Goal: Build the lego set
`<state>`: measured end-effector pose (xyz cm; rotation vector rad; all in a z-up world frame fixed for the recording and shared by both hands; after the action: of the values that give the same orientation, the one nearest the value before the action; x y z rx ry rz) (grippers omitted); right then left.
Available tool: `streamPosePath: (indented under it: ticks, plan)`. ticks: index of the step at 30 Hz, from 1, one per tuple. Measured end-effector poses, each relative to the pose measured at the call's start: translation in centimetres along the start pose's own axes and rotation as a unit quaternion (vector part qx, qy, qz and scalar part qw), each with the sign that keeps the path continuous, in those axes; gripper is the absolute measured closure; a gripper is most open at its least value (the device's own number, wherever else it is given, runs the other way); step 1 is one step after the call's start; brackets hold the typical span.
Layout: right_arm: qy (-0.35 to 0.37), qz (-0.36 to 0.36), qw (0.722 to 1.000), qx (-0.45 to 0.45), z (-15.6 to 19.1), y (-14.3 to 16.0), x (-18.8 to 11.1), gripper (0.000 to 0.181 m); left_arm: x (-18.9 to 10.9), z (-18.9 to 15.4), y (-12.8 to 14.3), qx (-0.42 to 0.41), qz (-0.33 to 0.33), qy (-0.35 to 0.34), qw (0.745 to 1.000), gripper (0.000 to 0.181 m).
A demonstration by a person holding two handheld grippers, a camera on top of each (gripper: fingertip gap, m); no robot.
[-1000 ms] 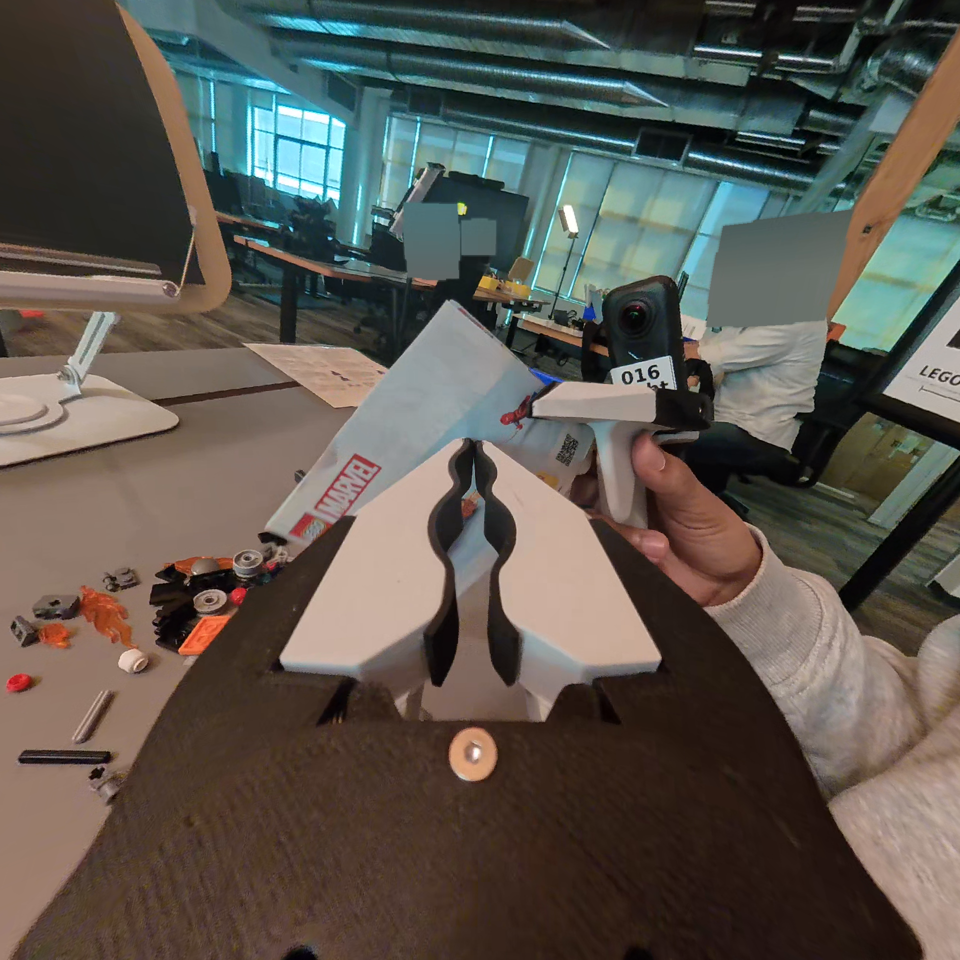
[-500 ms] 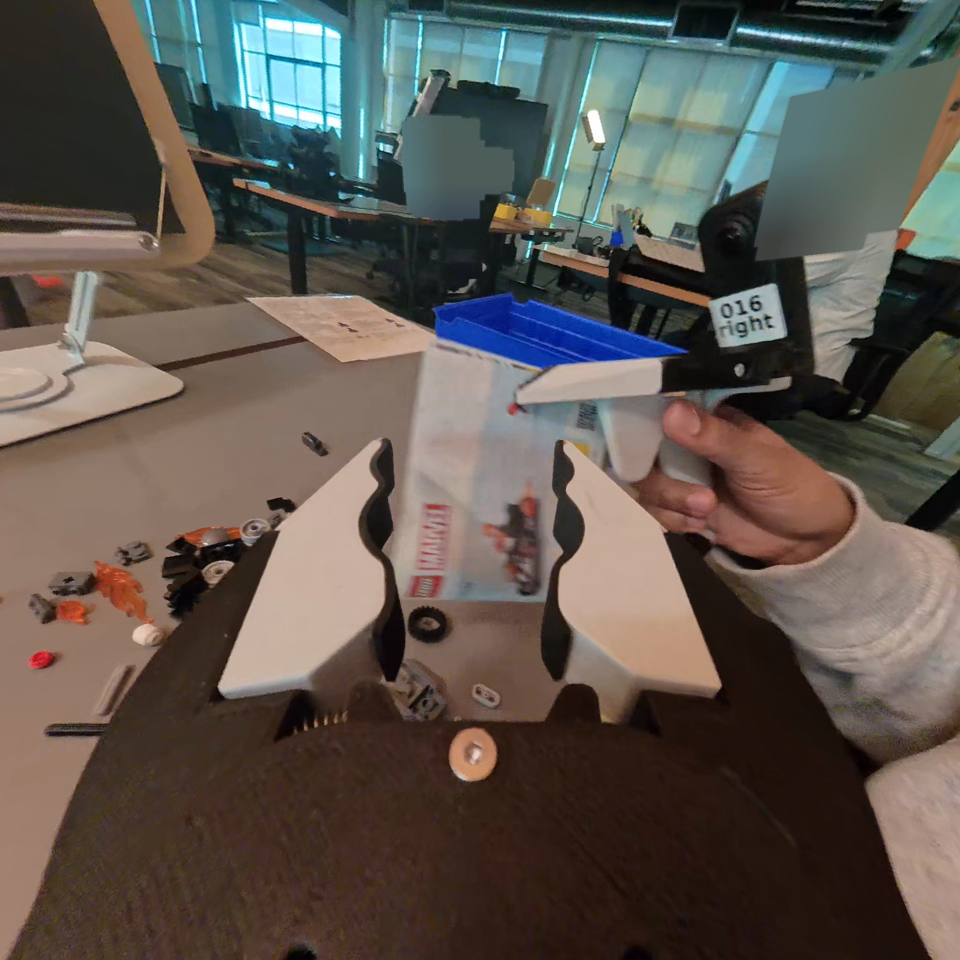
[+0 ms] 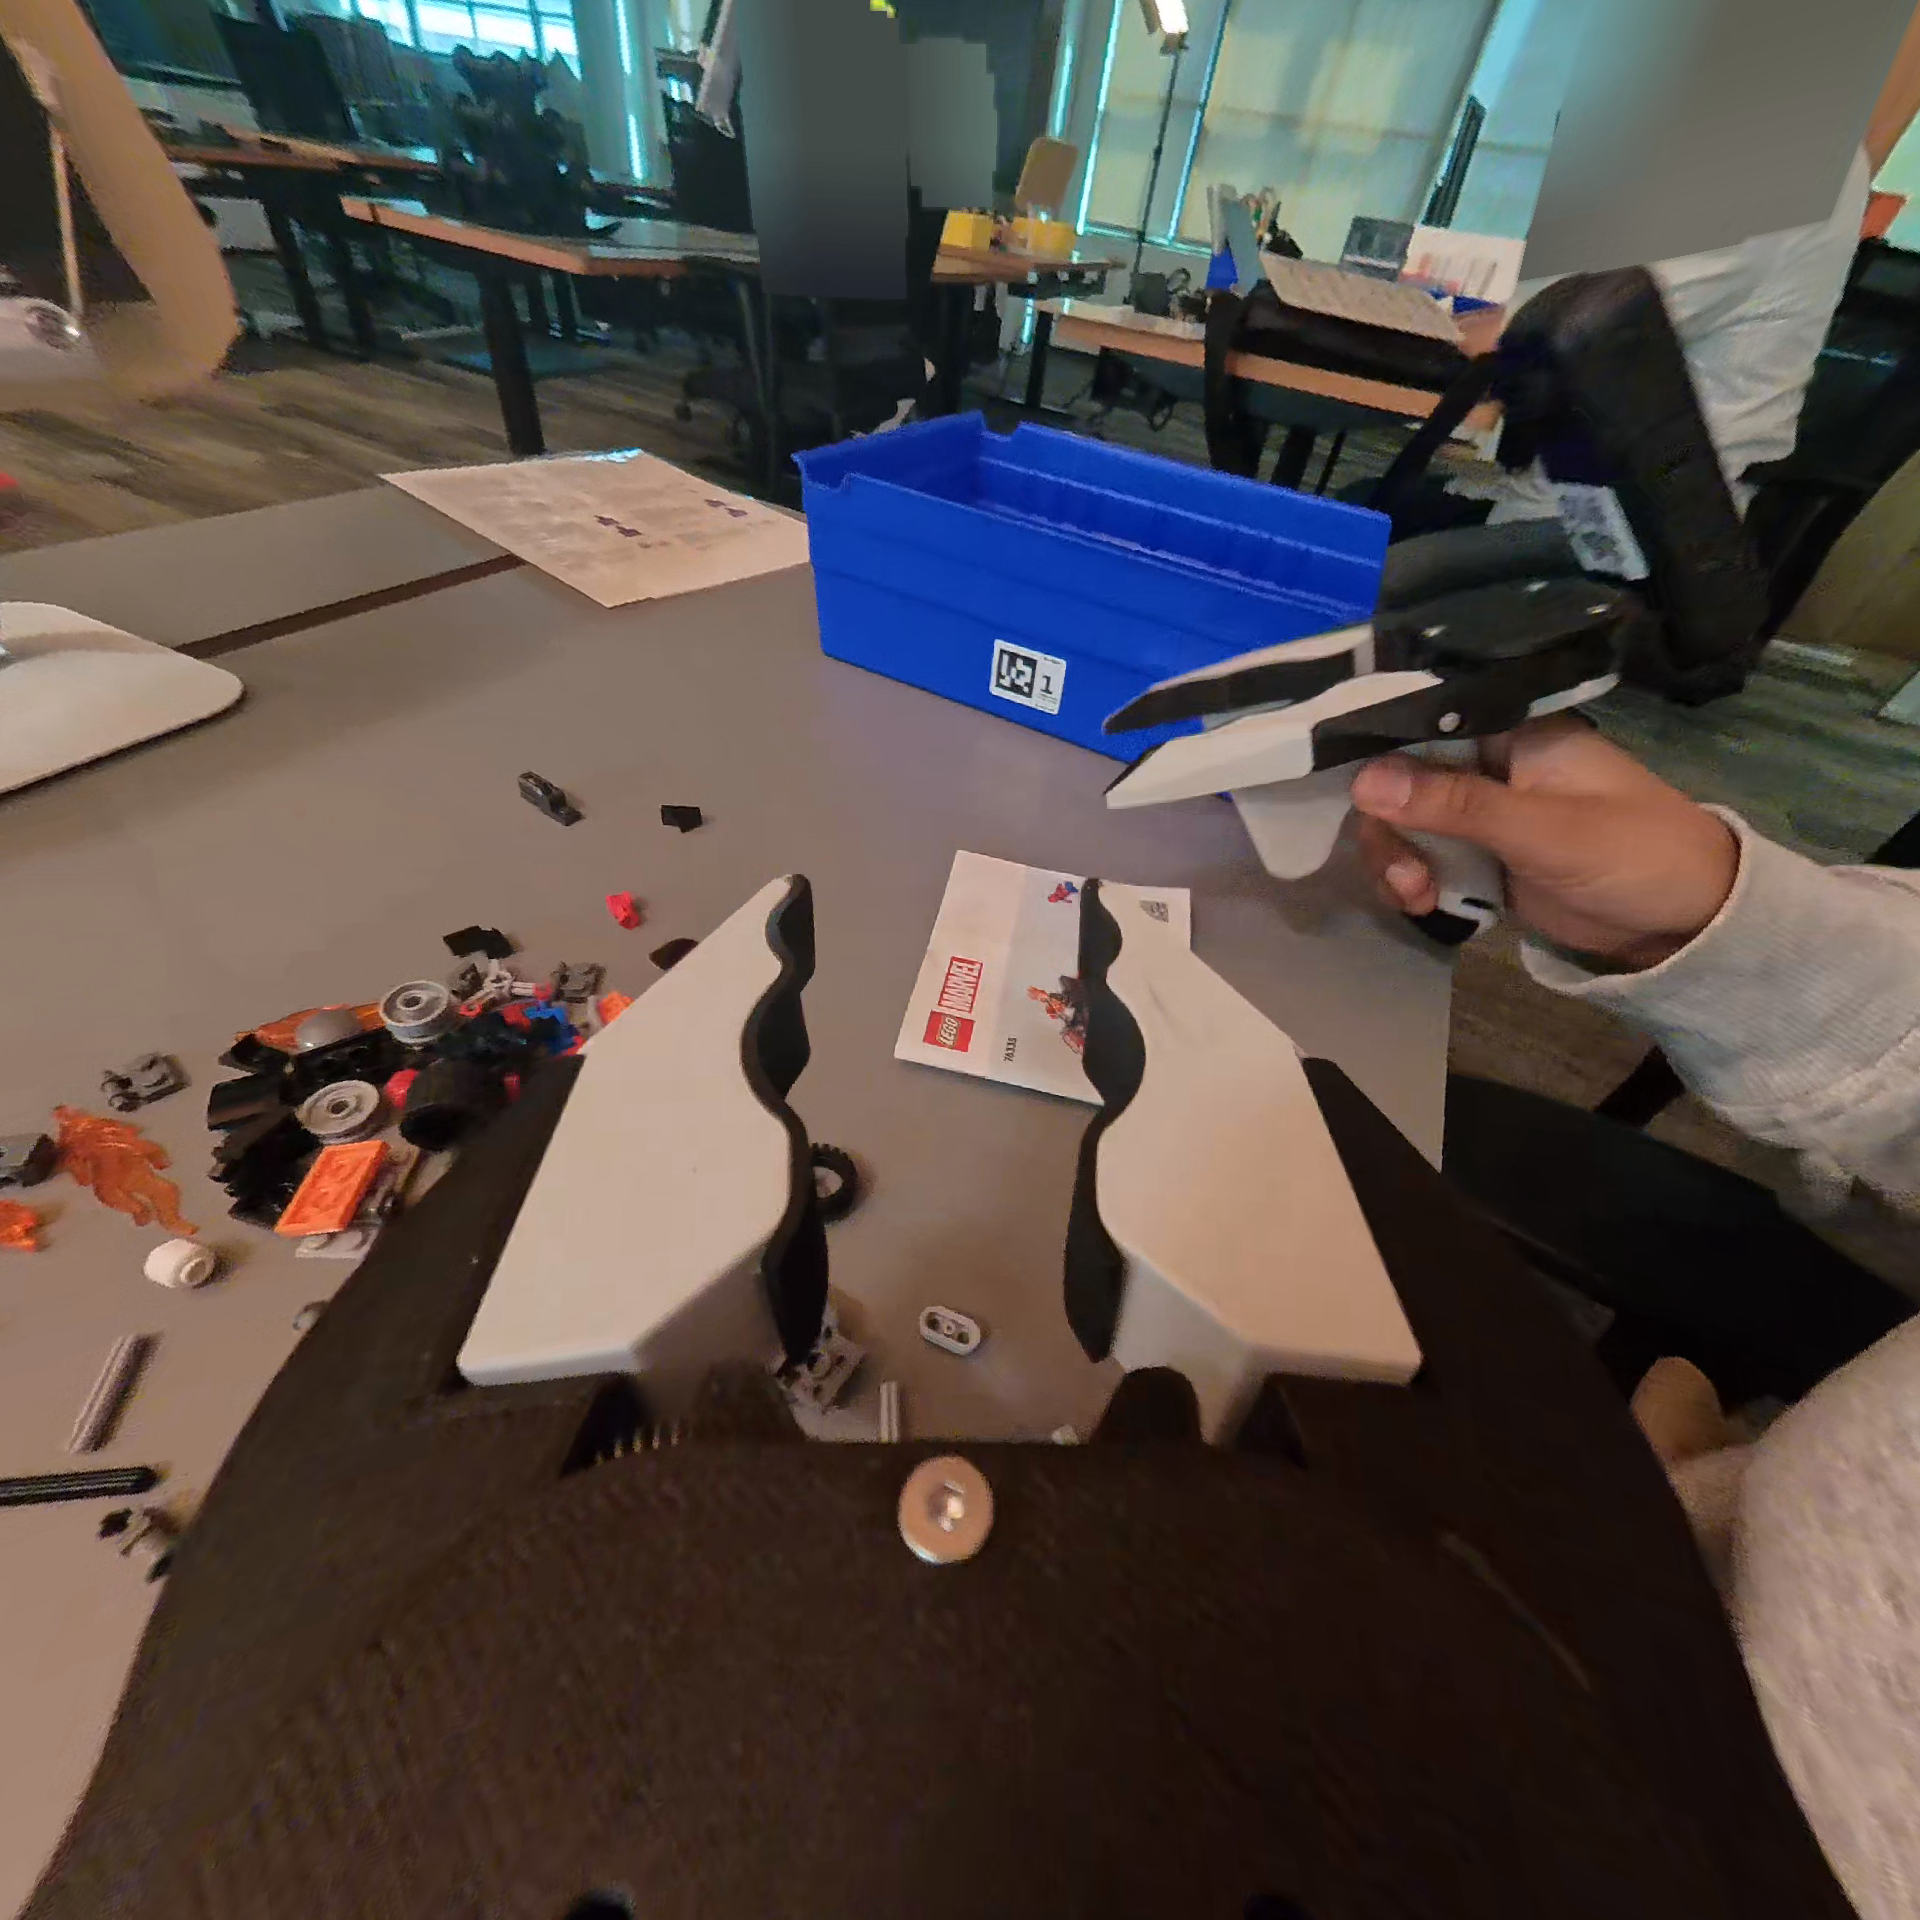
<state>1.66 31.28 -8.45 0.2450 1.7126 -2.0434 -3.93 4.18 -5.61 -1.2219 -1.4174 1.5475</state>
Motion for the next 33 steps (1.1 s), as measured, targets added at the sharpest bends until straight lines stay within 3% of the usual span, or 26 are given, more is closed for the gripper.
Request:
streamPosePath:
  ticks: [2, 5, 9, 14, 17, 22, 25, 28, 33]
  plan:
    - [0.018, -0.009, 0.999, -0.036, 0.5, 0.2, -1.1, 0.110, 0.3, -0.2, 0.2, -0.004, 0.015, 0.007, 1.000, 0.139]
    - [-0.004, 0.060, 0.996, -0.068, 2.1, 2.4, -1.0, 0.099, 1.5, -0.8, 0.4, -0.015, 0.060, 0.019, 0.998, 0.144]
    - [0.025, 0.086, 0.990, -0.107, 3.1, 4.4, 0.0, 0.102, 5.0, -2.3, 0.9, 0.011, 0.164, 0.023, 0.986, 0.134]
    - [0.013, 0.133, 0.989, -0.067, 2.7, 4.9, 0.7, 0.092, 8.8, -3.0, 2.5, 0.033, 0.253, 0.028, 0.966, 0.135]
    - [0.004, 0.124, 0.990, -0.063, 2.6, 4.9, 0.5, 0.095, 9.8, -3.0, 3.9, 0.042, 0.298, 0.028, 0.953, 0.148]
    - [0.022, 0.054, 0.990, -0.132, 3.7, 4.1, -0.4, 0.106, 10.0, -2.9, 4.6, 0.034, 0.301, 0.025, 0.953, 0.161]
    - [0.017, 0.111, 0.985, -0.130, 3.8, 4.6, 0.3, 0.103, 10.1, -2.6, 4.6, 0.024, 0.299, 0.028, 0.954, 0.168]
    - [-0.015, 0.125, 0.990, -0.058, 3.3, 4.7, 0.9, 0.094, 10.1, -2.6, 4.7, 0.021, 0.295, 0.027, 0.955, 0.175]
    - [0.005, 0.131, 0.988, -0.086, 4.0, 4.8, 1.2, 0.114, 10.2, -2.9, 4.8, 0.019, 0.294, 0.025, 0.955, 0.179]
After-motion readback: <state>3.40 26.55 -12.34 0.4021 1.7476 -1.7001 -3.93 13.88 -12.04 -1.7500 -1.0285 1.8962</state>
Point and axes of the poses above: each gripper's, where its closed fingertips meet, x out along the fingers, y out of its underside, z = x × y across the jaws, the point moved 10 cm from there along -x, back along the fingers, and after that the axes turned 5 degrees about x, right-handed, at the moved point
